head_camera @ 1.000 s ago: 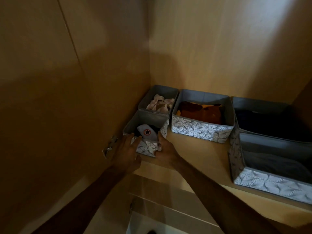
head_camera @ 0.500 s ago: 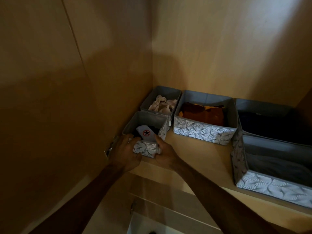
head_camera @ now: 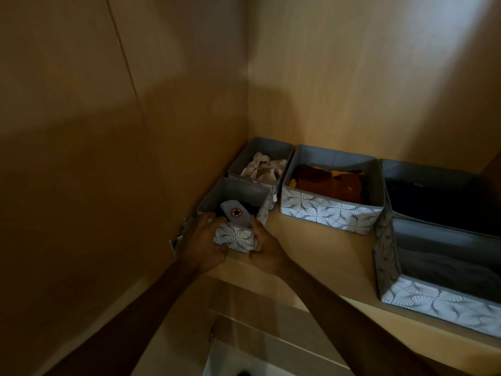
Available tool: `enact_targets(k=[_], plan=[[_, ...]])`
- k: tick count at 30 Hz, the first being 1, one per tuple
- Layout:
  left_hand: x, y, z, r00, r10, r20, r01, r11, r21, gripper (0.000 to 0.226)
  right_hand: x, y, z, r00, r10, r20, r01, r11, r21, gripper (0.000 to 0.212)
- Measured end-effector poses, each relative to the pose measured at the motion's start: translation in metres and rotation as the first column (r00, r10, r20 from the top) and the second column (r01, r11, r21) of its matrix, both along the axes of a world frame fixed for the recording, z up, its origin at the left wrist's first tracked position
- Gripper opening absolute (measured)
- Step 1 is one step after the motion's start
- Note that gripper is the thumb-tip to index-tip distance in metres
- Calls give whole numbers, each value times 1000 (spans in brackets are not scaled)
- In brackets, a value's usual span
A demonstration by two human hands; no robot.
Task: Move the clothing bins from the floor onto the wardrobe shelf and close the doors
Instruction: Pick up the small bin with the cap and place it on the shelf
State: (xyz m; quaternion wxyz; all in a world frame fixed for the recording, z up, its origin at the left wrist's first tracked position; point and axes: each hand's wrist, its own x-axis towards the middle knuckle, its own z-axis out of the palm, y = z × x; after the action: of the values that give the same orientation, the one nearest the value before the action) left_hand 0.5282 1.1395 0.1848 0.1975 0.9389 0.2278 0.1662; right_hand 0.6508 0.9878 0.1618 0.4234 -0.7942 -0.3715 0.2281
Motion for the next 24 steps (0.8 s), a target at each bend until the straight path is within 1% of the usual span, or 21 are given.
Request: enact_targets(k=[6,8,12,13,15,17,18,19,21,22,24], plan=[[7,-1,4,1000,-23,10,24,997,-69,73,-1,-9,-2,1000,-4,-15,4,1000,27,97],[8,1,5,999,-34,1,34,997,-72,71,-1,-12,0,999,12,-48,-10,999,51,97],[2,-2,2,999,-29,34,32,995,-99,67,-7,-17,7,993,28,-113,-16,995,101,95],[-1,-5,1,998,-22,60,28,995,-101,64,-9,-19,8,992,25,-120,-12,994,107,93],[-6,-13,0,987,13,162,9,991,-132,56,-15,-25,9,986,14,-167,12,988,152,85],[-12,-23,-2,961,104,258,-41,970,-241,44,-20,-37,10,968,-33,-250,79,981,177,76],[-16,-33,-2,948,160,276,-57,936,-347,38,-23,-45,10,959,-68,-276,119,978,171,72],[-20,-44,-4,936,215,277,-60,876,-478,33,-26,-55,9,952,-93,-291,149,973,177,69],[-27,-72,-7,910,305,281,-18,706,-708,25,-31,-79,4,936,-119,-332,194,959,205,62],[-33,-88,-12,900,344,269,-9,631,-776,23,-36,-95,-1,923,-136,-360,221,953,206,58],[-45,-114,-23,896,383,227,-17,539,-842,19,-47,-120,-6,899,-167,-404,274,935,224,46]])
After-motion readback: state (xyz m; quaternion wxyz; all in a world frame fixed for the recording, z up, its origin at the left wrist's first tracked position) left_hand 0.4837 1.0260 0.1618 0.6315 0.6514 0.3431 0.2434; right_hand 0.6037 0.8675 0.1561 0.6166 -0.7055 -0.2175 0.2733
